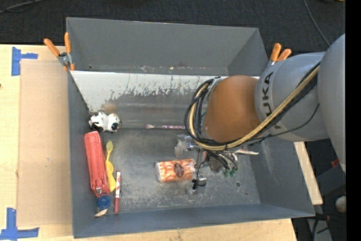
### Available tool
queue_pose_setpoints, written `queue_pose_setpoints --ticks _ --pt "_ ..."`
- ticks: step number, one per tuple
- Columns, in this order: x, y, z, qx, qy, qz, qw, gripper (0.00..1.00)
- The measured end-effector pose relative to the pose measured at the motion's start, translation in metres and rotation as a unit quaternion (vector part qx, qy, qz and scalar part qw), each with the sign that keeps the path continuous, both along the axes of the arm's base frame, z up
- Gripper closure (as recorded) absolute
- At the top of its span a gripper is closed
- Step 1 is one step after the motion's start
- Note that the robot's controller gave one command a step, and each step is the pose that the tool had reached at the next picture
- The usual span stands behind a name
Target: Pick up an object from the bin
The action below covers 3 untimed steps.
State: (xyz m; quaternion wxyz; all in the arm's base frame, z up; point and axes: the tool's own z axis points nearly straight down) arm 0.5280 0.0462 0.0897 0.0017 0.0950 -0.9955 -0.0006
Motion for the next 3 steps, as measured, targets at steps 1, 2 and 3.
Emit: queue_pose_setpoints --ticks 1,2,3 --pt "0.0 0.0 0.0 0.0 0.0 0.0 1.0 1.0" --pt "0.0 0.0 0.0 0.0 0.0 0.0 1.0 1.0" --pt "-0.003 -0.005 -0.01 0.001 0.0 -0.018 0.9998 1.0"
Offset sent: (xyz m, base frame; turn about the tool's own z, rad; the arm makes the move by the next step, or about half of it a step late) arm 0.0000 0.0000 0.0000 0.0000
